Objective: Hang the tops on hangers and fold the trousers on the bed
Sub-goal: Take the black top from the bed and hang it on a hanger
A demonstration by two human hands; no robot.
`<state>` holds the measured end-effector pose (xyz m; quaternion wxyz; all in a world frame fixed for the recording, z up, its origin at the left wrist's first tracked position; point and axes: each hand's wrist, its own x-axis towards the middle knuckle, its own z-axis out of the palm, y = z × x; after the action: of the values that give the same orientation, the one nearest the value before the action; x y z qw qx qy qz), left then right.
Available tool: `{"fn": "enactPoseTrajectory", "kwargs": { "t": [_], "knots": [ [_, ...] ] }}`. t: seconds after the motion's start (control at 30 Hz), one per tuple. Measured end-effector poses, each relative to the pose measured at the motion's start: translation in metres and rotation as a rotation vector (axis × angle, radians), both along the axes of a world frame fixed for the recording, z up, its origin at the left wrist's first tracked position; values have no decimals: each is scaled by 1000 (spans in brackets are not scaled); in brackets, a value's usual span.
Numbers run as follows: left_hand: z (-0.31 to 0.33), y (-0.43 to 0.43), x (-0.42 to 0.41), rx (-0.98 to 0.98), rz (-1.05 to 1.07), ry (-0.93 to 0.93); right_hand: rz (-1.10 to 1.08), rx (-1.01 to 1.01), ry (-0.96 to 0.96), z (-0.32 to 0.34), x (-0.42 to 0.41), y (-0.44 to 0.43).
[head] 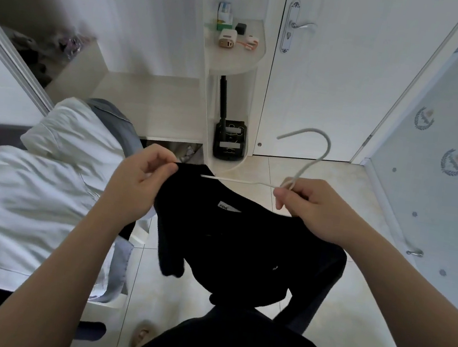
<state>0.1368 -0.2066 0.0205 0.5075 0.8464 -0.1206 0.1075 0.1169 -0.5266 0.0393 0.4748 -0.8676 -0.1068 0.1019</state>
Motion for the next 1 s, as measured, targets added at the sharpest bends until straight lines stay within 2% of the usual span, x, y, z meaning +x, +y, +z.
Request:
{"fn": "enactPoseTrajectory", "kwargs": {
  "t": [0.23, 0.33, 0.47, 0.63, 0.87, 1.0],
  "knots": [
    [-3, -1, 3, 25, -129, 14, -22, 66, -82, 9, -4, 13],
    [-7, 4, 5, 144, -171, 77, -72, 100, -134, 7, -7, 14],
    [-27, 16, 8, 337, -60, 207, -85, 75, -163, 5, -9, 9],
    [-24, 19, 14, 423, 57, 111, -45, 73, -112, 0, -11, 0],
    [1, 22, 11, 331, -35, -46, -7, -16, 20, 0, -4, -12],
    [10, 18, 7, 202, 33, -87, 71, -191, -1, -9, -3, -1]
  ]
}}
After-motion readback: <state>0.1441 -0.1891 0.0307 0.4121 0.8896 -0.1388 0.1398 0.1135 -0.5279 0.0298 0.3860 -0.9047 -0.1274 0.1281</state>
